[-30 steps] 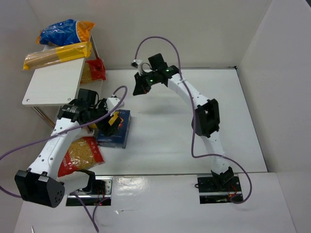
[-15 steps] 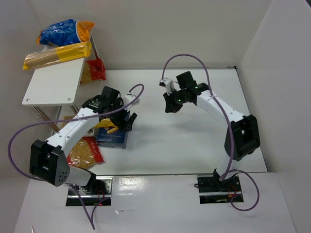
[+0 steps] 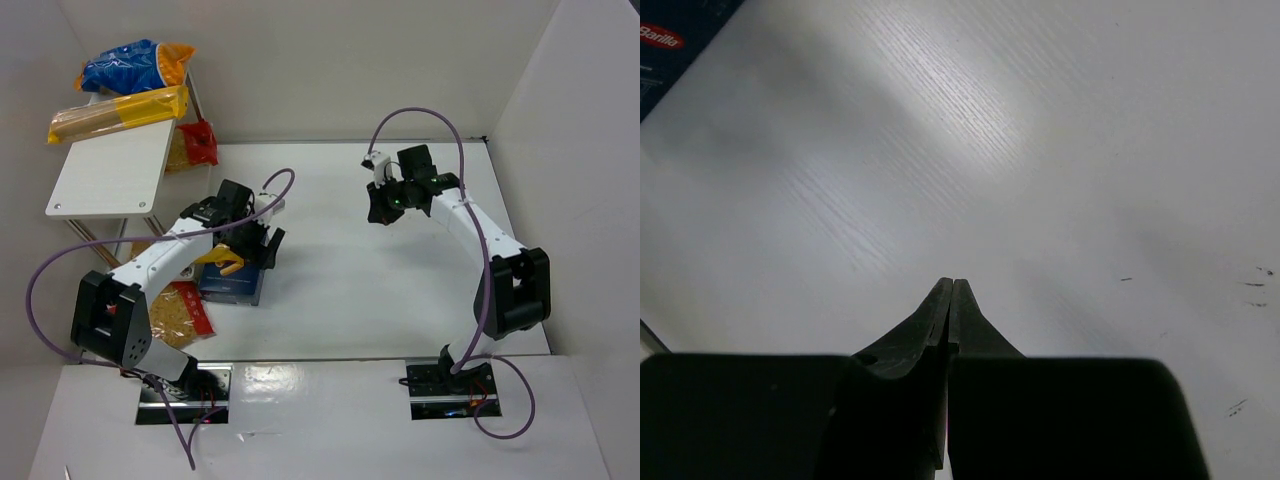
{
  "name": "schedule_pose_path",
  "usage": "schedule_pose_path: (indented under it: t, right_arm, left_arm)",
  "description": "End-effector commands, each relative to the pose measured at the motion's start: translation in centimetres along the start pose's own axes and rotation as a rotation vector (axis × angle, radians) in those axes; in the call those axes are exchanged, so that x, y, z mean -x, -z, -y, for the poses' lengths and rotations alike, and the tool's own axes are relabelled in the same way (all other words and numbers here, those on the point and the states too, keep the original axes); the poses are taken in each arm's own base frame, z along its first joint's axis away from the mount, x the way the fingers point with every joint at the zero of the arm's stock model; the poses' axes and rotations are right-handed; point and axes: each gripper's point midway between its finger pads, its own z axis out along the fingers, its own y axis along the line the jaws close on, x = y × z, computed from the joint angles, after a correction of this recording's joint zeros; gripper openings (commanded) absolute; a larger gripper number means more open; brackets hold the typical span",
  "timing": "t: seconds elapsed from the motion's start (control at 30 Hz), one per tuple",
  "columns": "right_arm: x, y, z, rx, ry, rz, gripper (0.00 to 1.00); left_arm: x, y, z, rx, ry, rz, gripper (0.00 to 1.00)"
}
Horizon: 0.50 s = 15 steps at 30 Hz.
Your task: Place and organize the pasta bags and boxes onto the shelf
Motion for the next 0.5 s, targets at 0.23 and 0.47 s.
schedule_pose_path:
  t: [0.23,0.47]
  right_arm:
    - [1.8,0.7,-0.4,-0.005,0.044,0.08,0.0]
    - [1.8,0.4,-0.4,0.004,0.045,0.083,0.0]
  left_arm:
    - [-1.9,-0.3,-1.5,0.114,0.077,-0.069,1.0]
    - [-2.0,1.1,-3.8,0.262,0.084,-0.065,1.0]
